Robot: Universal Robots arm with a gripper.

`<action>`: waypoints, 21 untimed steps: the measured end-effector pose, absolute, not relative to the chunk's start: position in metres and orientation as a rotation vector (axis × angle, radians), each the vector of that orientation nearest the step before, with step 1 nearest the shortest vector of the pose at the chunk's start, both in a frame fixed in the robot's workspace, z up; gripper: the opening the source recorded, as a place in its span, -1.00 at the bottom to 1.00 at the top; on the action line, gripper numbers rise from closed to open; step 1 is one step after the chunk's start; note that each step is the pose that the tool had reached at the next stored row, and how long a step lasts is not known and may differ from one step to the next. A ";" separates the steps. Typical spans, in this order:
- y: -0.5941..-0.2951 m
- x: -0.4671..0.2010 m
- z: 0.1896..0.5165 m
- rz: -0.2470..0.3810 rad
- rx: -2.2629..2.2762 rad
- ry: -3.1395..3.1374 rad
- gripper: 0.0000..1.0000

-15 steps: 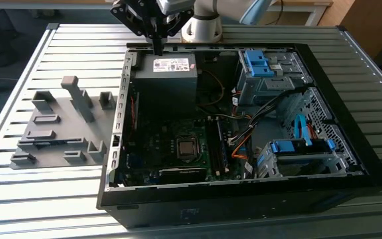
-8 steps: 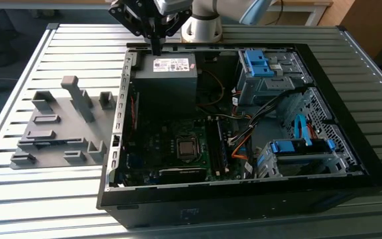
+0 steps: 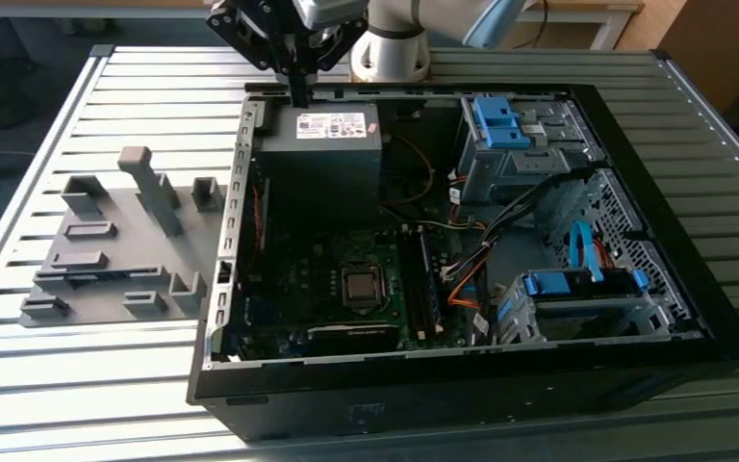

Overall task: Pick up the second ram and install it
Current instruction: 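Reach for the second ram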

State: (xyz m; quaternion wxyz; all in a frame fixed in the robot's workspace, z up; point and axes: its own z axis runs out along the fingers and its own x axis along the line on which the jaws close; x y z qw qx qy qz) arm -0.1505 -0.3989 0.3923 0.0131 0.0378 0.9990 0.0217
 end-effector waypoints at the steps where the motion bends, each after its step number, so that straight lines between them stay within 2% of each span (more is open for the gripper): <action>1: -0.399 -0.151 0.392 0.068 0.118 3.113 -0.79; 21: -0.399 -0.156 0.392 0.068 0.118 3.112 -0.79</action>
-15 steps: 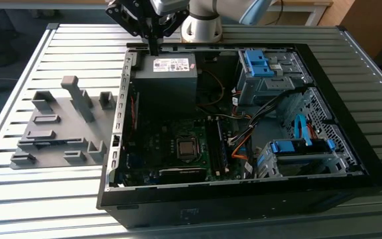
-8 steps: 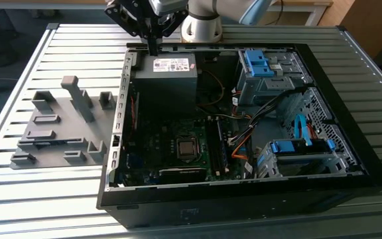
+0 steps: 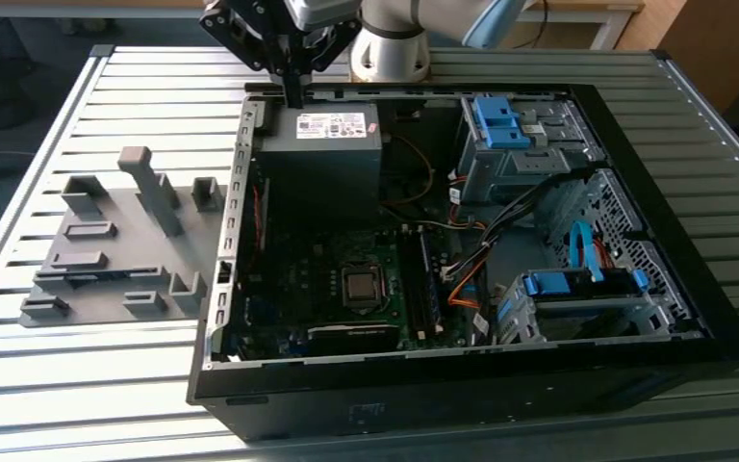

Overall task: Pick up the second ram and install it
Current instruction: 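Reach for the second ram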

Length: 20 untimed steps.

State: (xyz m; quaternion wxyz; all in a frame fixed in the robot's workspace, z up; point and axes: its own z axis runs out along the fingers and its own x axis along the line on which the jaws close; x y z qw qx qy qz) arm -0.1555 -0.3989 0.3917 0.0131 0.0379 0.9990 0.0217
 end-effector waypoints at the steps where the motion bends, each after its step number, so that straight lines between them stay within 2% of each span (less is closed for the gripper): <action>1: -0.399 -0.156 0.392 0.068 0.118 3.112 -0.79; 20: -0.399 -0.162 0.391 0.068 0.118 3.112 -0.79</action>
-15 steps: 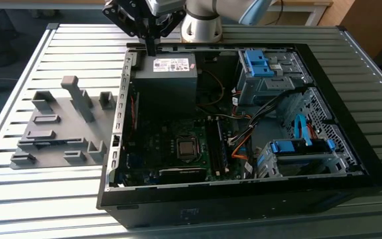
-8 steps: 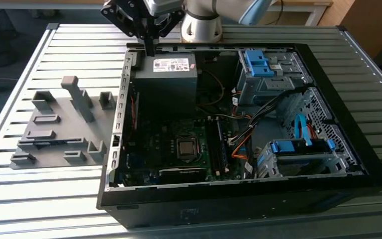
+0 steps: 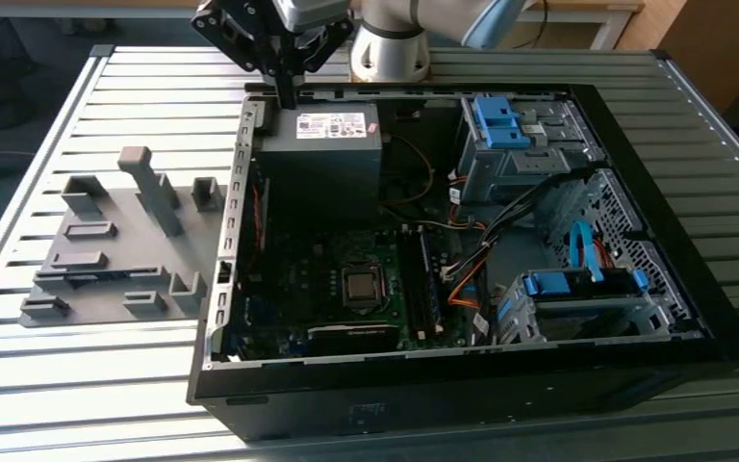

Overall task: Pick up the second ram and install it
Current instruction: 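Reach for the second ram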

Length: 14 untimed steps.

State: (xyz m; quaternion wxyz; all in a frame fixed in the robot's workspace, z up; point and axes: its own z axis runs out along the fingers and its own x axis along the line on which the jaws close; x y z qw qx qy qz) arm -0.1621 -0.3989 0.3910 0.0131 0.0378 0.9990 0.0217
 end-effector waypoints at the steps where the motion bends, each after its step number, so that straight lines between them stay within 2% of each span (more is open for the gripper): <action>1: -0.399 -0.162 0.391 0.068 0.118 3.112 -0.79; 14: -0.399 -0.167 0.391 0.068 0.118 3.112 -0.79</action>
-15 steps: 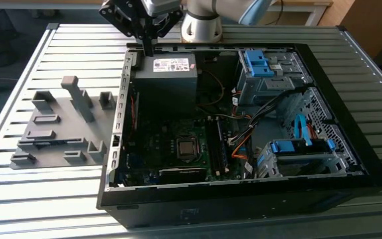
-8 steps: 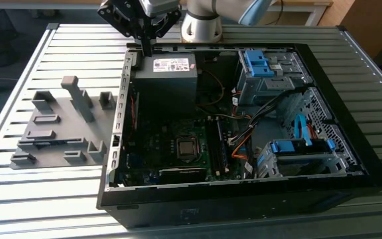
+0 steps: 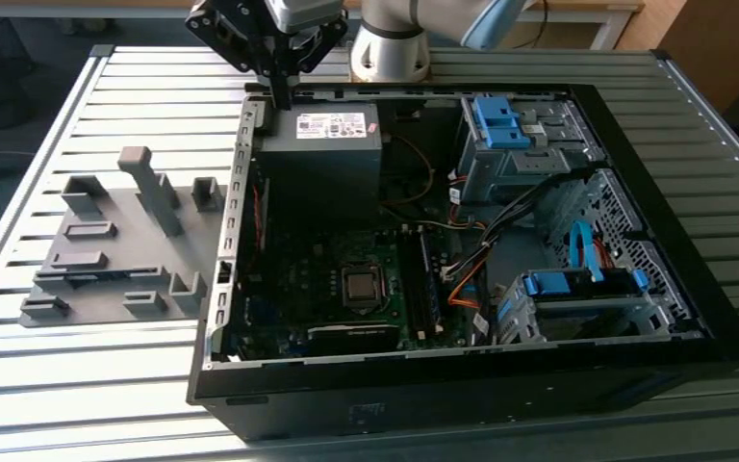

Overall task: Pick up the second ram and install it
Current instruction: 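Reach for the second ram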

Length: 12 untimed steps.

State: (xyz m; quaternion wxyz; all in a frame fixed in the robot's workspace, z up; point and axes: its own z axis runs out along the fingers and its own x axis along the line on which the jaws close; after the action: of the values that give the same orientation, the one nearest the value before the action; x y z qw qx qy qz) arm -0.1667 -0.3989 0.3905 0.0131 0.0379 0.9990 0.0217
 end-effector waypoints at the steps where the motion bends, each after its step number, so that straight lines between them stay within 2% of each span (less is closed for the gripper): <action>1: -0.399 -0.167 0.390 0.068 0.118 3.112 -0.79; 12: -0.399 -0.171 0.390 0.068 0.118 3.113 -0.79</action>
State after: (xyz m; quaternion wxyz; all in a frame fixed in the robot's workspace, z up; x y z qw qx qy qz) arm -0.1706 -0.3989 0.3900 0.0130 0.0379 0.9990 0.0217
